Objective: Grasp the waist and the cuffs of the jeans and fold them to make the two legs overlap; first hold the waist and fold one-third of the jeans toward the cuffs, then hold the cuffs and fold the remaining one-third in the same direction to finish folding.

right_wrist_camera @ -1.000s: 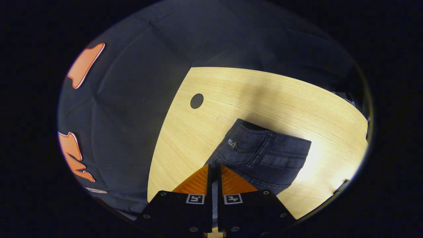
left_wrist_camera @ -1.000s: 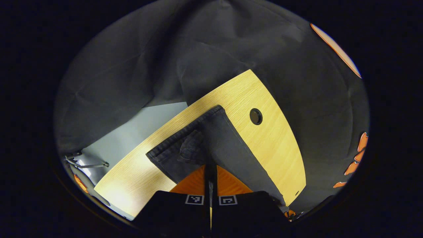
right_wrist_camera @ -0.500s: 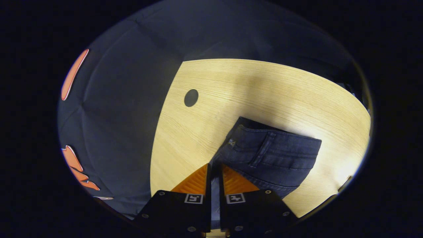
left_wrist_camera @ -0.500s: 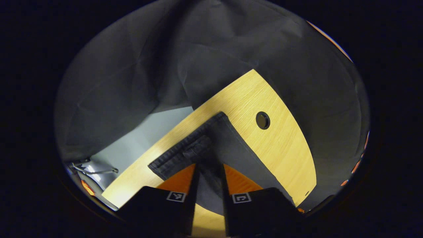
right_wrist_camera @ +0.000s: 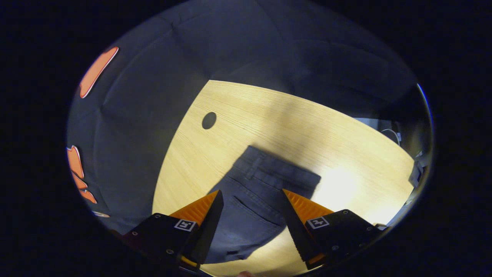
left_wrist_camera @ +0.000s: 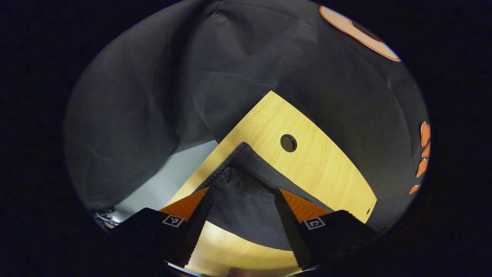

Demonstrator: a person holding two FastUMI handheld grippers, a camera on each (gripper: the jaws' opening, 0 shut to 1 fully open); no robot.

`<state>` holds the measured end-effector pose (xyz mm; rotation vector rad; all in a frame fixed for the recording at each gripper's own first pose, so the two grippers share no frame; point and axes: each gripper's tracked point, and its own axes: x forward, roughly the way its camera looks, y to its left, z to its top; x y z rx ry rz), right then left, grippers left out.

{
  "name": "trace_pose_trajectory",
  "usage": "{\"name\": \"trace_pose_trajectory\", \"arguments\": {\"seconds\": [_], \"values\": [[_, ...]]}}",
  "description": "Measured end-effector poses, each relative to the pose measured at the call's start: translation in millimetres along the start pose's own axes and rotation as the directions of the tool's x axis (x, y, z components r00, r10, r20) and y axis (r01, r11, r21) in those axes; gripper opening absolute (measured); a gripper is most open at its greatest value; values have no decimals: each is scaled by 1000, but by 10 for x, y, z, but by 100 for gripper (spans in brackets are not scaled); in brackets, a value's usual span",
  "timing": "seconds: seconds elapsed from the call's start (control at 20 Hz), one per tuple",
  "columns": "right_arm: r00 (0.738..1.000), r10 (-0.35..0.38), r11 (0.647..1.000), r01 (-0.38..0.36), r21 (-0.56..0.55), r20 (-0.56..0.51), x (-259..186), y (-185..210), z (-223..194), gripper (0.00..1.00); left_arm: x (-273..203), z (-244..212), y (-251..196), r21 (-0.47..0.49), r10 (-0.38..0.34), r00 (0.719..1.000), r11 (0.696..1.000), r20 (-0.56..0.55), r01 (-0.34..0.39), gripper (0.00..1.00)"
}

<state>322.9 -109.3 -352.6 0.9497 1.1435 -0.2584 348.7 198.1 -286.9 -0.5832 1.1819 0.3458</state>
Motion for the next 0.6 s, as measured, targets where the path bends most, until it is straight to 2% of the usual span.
{"name": "trace_pose_trajectory", "arguments": {"seconds": [0.05, 0.1, 0.2, 0.4, 0.6], "values": [[1000, -22, 1000, 22, -5, 0, -12, -116, -28, 93, -15, -14, 44, 69, 26, 1000, 997, 12, -27, 93], [999, -38, 999, 38, -5, -7, 11, -202, -62, 96, -29, -37, 59, 136, 46, 999, 989, 29, -50, 98], [998, -55, 998, 55, 9, -22, 53, -310, -149, 98, -33, -117, 16, 236, 49, 998, 970, 39, -57, 99], [995, -68, 997, 71, 43, -66, 191, -420, -310, 98, -62, -328, -108, 363, 26, 998, 930, 59, -45, 99], [995, -65, 996, 69, 53, -80, 305, -377, -389, 99, -25, -419, -228, 442, 3, 997, 896, 78, -37, 99]]}}
